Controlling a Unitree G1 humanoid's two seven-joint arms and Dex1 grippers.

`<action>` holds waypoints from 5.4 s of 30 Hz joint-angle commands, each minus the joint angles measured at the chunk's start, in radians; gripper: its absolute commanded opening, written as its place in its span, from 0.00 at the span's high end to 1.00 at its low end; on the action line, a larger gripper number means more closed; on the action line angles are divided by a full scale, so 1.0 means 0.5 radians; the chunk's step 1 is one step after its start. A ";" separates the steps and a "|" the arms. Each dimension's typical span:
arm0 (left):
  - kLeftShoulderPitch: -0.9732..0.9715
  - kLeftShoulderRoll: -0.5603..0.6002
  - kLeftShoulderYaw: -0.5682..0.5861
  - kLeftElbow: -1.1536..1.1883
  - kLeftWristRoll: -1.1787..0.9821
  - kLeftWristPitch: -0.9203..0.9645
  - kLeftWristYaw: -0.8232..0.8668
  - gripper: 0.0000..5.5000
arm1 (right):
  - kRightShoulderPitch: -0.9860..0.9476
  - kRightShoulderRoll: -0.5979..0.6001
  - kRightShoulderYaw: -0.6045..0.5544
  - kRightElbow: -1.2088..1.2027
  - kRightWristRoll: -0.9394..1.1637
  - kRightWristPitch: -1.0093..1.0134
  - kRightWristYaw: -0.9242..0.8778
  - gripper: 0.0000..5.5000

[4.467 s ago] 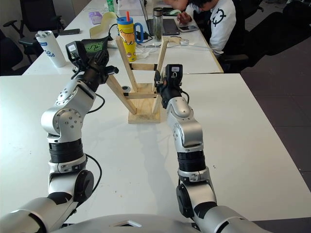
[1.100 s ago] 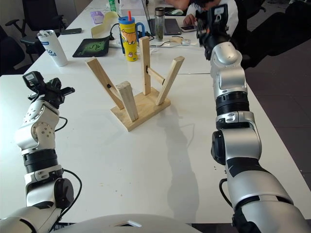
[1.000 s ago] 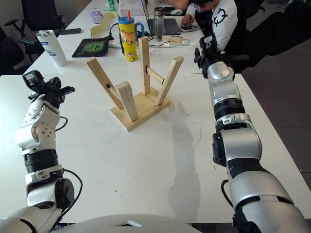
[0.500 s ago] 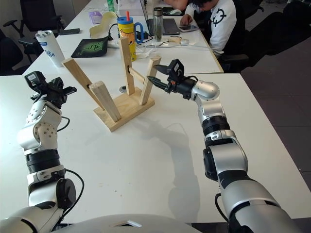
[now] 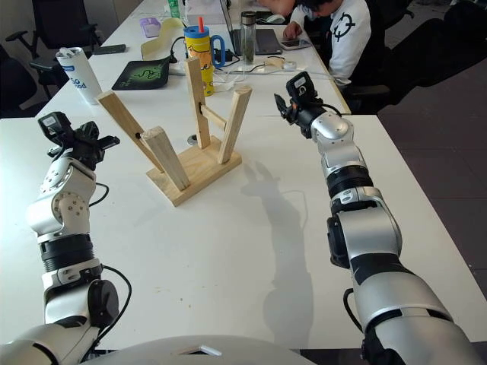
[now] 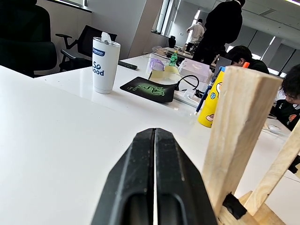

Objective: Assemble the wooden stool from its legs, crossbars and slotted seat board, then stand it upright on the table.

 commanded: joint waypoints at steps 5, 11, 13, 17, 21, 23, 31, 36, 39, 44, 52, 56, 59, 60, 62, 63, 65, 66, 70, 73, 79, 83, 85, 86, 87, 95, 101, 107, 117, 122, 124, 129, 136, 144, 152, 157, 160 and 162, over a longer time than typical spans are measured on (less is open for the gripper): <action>-0.066 -0.002 -0.037 0.005 -0.011 0.008 0.008 1.00 | -0.366 0.264 -0.061 0.282 -0.030 0.017 0.085 0.60; -0.086 -0.011 -0.041 0.010 -0.021 0.001 0.006 1.00 | -0.335 0.214 0.163 0.288 -0.198 -0.092 1.147 0.60; -0.076 -0.015 -0.034 0.003 -0.024 0.000 0.009 1.00 | -0.343 0.184 0.174 0.261 -0.157 -0.108 1.470 0.60; -0.062 -0.017 -0.026 -0.007 -0.028 0.004 0.012 1.00 | -0.294 0.166 0.244 0.118 -0.071 -0.087 2.205 0.60; -0.063 -0.005 -0.008 0.011 -0.028 0.000 0.010 1.00 | -0.208 0.213 0.187 -0.170 0.142 0.064 2.478 0.60; -0.052 -0.004 -0.002 0.024 -0.025 -0.007 0.005 1.00 | -0.297 0.242 0.002 -0.192 0.315 0.224 2.286 0.60; -0.022 0.011 -0.015 0.083 -0.004 -0.020 -0.016 1.00 | -0.358 0.137 -0.318 0.045 0.357 0.276 1.037 0.60; 0.028 0.039 -0.060 0.129 0.047 -0.032 -0.053 1.00 | -0.026 0.084 0.004 0.133 -0.078 0.156 0.544 0.60; 0.077 0.098 -0.140 0.282 0.146 -0.093 -0.128 1.00 | 0.207 0.163 0.074 0.064 -0.126 0.075 0.613 0.60; 0.143 0.166 -0.303 0.468 0.298 -0.236 -0.279 1.00 | 0.437 0.242 0.140 -0.271 -0.030 -0.007 1.053 0.60; 0.280 0.137 -0.610 0.165 0.292 -0.257 -0.691 1.00 | 0.681 0.172 0.178 -0.864 0.177 0.273 1.544 0.60; 0.380 0.140 -0.722 -0.083 0.253 -0.187 -0.848 1.00 | 0.864 0.044 0.228 -1.271 0.320 0.521 1.808 0.60; 0.455 0.156 -0.766 -0.201 0.253 -0.125 -0.918 1.00 | 1.032 -0.091 0.250 -1.650 0.465 0.768 1.991 0.60; 0.479 0.161 -0.769 -0.229 0.254 -0.113 -0.930 1.00 | 1.068 -0.119 0.247 -1.724 0.472 0.805 1.993 0.60; 0.514 0.173 -0.759 -0.236 0.271 -0.100 -0.932 1.00 | 1.086 -0.129 0.205 -1.723 0.410 0.794 1.833 0.60; 0.520 0.183 -0.749 -0.218 0.287 -0.103 -0.927 1.00 | 1.075 -0.124 0.184 -1.676 0.345 0.756 1.706 0.60; 0.521 0.207 -0.700 -0.163 0.312 -0.110 -0.891 1.00 | 1.029 -0.117 0.124 -1.530 0.227 0.693 1.402 0.60; 0.523 0.217 -0.663 -0.136 0.314 -0.114 -0.869 1.00 | 1.009 -0.121 0.093 -1.465 0.189 0.664 1.269 0.60; 0.597 0.263 -0.591 -0.050 0.346 -0.140 -0.831 1.00 | 1.020 -0.124 -0.035 -1.339 0.124 0.666 0.823 0.65; 0.720 0.273 -0.601 -0.066 0.375 -0.150 -0.835 1.00 | 1.199 -0.120 -0.055 -1.410 0.118 0.748 0.685 0.75; 0.840 0.221 -0.702 -0.149 0.392 -0.093 -0.851 1.00 | 1.504 -0.146 0.070 -1.423 0.011 0.774 0.639 0.94; 0.924 0.217 -0.775 -0.247 0.383 -0.019 -0.882 1.00 | 1.552 -0.158 0.162 -1.462 -0.015 0.785 0.736 1.00; 0.955 0.215 -0.806 -0.265 0.387 0.041 -0.884 1.00 | 1.602 -0.157 0.225 -1.543 -0.005 0.797 0.805 1.00; 0.966 0.211 -0.815 -0.268 0.387 0.064 -0.883 1.00 | 1.630 -0.155 0.251 -1.588 0.008 0.811 0.841 1.00; 0.980 0.209 -0.824 -0.276 0.384 0.084 -0.887 1.00 | 1.665 -0.158 0.279 -1.649 0.027 0.824 0.889 1.00; 1.067 0.205 -0.873 -0.333 0.370 0.136 -0.906 1.00 | 1.830 -0.187 0.370 -1.980 0.067 0.952 0.987 1.00; 1.050 0.249 -0.840 -0.294 0.392 0.105 -0.903 1.00 | 1.790 -0.203 0.331 -1.900 0.023 1.003 0.848 1.00; 0.923 0.339 -0.860 -0.027 0.617 -0.165 -0.787 1.00 | 1.776 -0.209 0.339 -1.840 0.001 0.996 0.791 1.00; 0.836 0.240 -1.094 0.073 0.629 -0.496 -1.061 1.00 | 1.901 -0.209 0.405 -2.026 0.009 1.101 0.811 1.00; 0.866 0.220 -1.094 -0.034 0.615 -0.470 -1.086 1.00 | 1.929 -0.203 0.437 -2.217 0.077 1.122 0.888 1.00; 0.863 0.196 -1.100 -0.144 0.581 -0.429 -1.102 1.00 | 1.903 -0.196 0.428 -2.288 0.098 1.113 0.900 1.00; 0.807 0.168 -1.113 -0.494 0.503 -0.271 -1.131 1.00 | 1.755 -0.216 0.386 -2.448 0.162 1.083 0.976 1.00; 0.726 0.153 -1.043 -0.802 0.396 -0.053 -1.132 1.00 | 1.634 -0.229 0.339 -2.545 0.199 1.156 1.007 1.00; 0.693 0.123 -1.012 -0.853 0.385 0.017 -1.102 1.00 | 1.609 -0.227 0.317 -2.584 0.214 1.185 1.002 1.00; 0.658 0.102 -0.970 -0.879 0.365 0.053 -1.090 1.00 | 1.575 -0.223 0.299 -2.598 0.234 1.196 0.997 1.00; 0.684 0.099 -0.954 -0.822 0.372 0.033 -1.098 1.00 | 1.563 -0.219 0.299 -2.592 0.233 1.198 0.988 1.00; 0.721 0.105 -0.944 -0.749 0.389 0.003 -1.096 1.00 | 1.574 -0.219 0.308 -2.579 0.222 1.197 0.988 1.00; 0.739 0.106 -0.944 -0.732 0.395 -0.010 -1.093 1.00 | 1.582 -0.224 0.313 -2.561 0.211 1.202 0.987 1.00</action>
